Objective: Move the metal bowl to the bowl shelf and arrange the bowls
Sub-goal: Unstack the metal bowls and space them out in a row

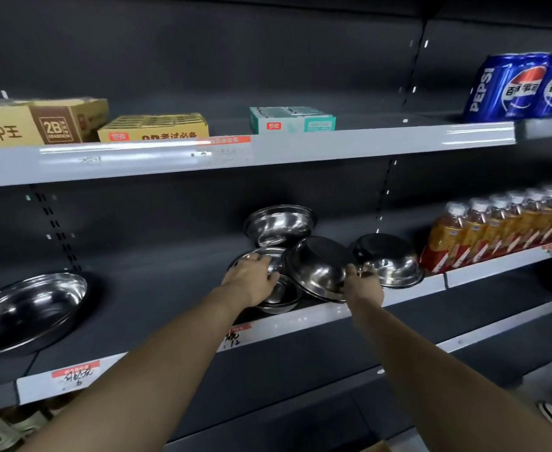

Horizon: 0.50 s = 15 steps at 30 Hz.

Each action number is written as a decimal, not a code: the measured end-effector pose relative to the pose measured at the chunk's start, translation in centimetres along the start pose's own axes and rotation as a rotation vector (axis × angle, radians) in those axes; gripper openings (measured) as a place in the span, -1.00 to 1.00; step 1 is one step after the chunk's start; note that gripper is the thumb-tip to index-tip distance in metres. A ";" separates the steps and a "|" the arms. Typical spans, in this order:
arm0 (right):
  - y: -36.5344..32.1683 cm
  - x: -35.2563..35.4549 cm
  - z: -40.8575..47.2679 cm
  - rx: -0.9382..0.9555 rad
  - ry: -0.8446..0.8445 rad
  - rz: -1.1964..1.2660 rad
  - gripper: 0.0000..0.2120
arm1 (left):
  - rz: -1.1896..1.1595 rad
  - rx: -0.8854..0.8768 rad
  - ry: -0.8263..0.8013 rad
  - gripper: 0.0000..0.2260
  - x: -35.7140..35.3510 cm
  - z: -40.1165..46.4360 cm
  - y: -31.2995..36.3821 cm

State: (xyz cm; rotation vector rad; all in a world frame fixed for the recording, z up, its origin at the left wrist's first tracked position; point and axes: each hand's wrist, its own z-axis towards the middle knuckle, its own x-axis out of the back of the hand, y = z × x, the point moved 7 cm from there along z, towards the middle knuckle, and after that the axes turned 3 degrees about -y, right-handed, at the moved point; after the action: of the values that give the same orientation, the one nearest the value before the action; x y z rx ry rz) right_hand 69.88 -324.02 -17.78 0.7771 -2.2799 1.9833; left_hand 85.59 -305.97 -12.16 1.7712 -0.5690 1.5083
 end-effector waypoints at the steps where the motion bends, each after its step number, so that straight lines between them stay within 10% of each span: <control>1: 0.2 0.0 0.4 -0.010 -0.014 -0.013 -0.43 | -0.014 -0.005 -0.002 -0.50 -0.2 0.5 0.5; 15: 1.2 0.2 3.3 -0.057 -0.067 -0.052 -0.47 | -0.424 0.097 -0.037 -0.30 -4.0 4.2 5.5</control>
State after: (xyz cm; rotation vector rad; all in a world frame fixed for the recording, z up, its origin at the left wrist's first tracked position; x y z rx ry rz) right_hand 70.24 -327.09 -19.50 0.9007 -2.3156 1.8902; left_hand 83.44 -313.10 -14.87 1.8535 -0.1224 1.2254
